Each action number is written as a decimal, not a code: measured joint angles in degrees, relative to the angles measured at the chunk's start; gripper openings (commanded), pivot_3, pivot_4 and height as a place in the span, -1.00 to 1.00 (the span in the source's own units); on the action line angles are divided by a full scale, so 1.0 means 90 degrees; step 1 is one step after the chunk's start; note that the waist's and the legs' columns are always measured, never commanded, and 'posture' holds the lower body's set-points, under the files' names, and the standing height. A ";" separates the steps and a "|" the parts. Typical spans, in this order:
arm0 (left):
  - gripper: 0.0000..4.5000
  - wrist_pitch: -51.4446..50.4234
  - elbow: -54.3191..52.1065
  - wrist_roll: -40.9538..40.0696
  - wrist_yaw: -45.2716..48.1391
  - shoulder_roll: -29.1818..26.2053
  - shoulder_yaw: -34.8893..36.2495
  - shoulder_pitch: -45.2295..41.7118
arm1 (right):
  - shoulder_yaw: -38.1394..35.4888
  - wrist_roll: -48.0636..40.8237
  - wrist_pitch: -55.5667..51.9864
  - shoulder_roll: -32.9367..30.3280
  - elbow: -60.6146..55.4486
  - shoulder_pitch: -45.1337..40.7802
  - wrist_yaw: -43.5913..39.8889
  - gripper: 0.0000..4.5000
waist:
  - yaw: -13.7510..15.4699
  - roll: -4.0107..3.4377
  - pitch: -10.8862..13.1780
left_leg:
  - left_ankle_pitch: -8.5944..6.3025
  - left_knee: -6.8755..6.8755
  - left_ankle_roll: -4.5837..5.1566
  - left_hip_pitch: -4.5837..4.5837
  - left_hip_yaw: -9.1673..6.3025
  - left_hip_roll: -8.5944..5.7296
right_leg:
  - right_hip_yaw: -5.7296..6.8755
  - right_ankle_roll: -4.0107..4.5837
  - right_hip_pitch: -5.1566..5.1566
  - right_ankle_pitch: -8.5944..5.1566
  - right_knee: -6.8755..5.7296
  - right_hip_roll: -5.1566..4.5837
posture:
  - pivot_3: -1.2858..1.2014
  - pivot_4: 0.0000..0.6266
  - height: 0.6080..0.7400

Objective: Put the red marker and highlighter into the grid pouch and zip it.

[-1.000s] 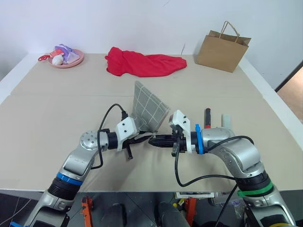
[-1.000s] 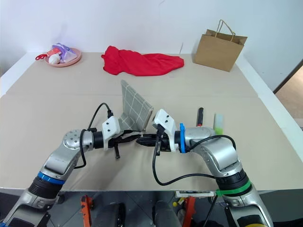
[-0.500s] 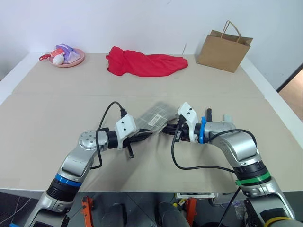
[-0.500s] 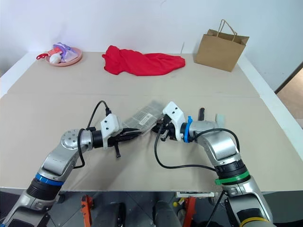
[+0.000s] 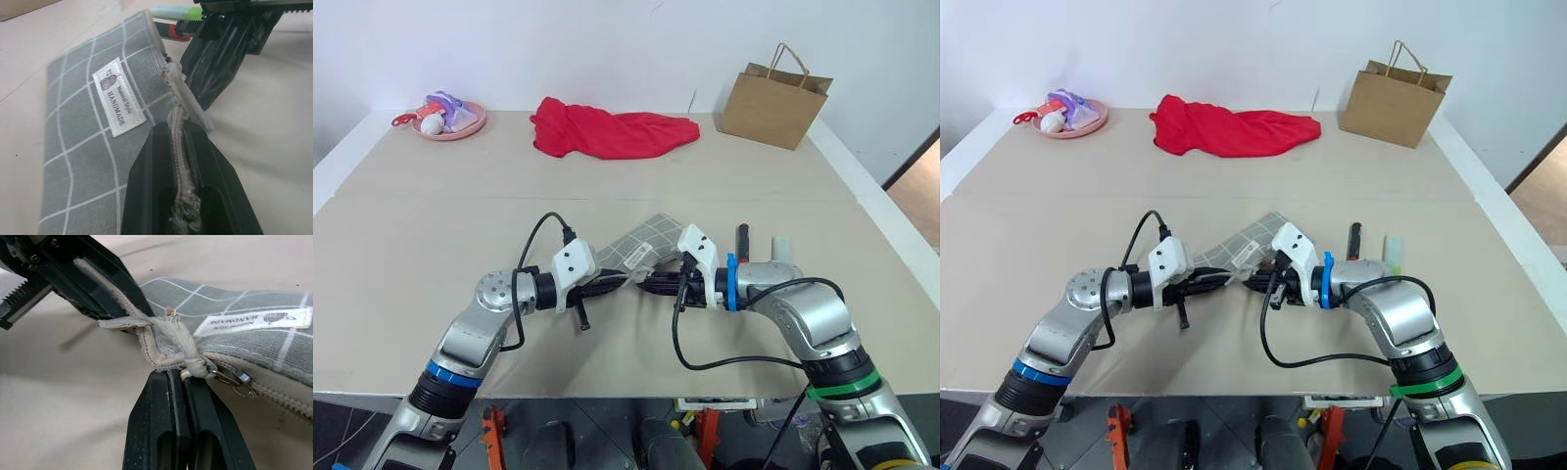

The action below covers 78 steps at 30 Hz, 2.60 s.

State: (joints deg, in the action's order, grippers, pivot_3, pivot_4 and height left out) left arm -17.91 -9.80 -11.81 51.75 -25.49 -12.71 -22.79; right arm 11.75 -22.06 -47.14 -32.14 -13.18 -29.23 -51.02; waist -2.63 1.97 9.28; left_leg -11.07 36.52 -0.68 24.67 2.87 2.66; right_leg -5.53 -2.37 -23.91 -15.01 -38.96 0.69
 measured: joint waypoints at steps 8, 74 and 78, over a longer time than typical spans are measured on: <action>-1.00 -0.0006 -0.0004 -0.0023 -0.0002 0.0085 -0.0030 0.0000 | -0.0038 0.0099 0.0148 0.0021 0.0313 0.0054 0.0143 -0.10 | 0.0000 0.0000 0.0000 | 0.0001 0.0001 0.0000 0.0000 0.0000 0.0000 | 0.0000 0.0000 0.0001 0.0001 0.0000 0.0000 | 0.03 -0.52 1.00; -1.00 0.0712 0.0843 -0.1310 0.1370 -0.0271 0.1112 0.0036 | -0.2802 0.0246 -0.0867 -0.1155 0.1135 0.1344 0.2651 -0.25 | -0.0010 0.0005 0.0000 | 0.0004 -0.0009 0.0008 -0.0046 0.0007 -0.0002 | -0.0010 -0.0014 0.0046 -0.0007 0.0007 -0.0002 | 0.03 -0.52 1.00; -1.00 0.0734 0.0844 -0.1310 0.1378 -0.0271 0.1112 0.0036 | -0.2799 0.0250 -0.0843 -0.1155 0.1136 0.1345 0.2625 -0.50 | -0.0010 0.0005 0.0000 | 0.0004 -0.0009 0.0008 -0.0045 0.0009 -0.0001 | -0.0011 -0.0014 0.0045 -0.0007 0.0007 -0.0002 | 0.03 -0.52 1.00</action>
State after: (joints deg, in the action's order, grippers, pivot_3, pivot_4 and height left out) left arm -11.31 -2.21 -23.60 64.16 -27.93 -2.70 -22.47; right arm -13.45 -19.81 -54.73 -42.53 -2.96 -17.12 -27.40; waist -2.72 2.02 9.28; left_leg -11.03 36.45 -0.61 24.26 2.95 2.65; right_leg -5.63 -2.49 -23.50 -15.07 -38.90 0.68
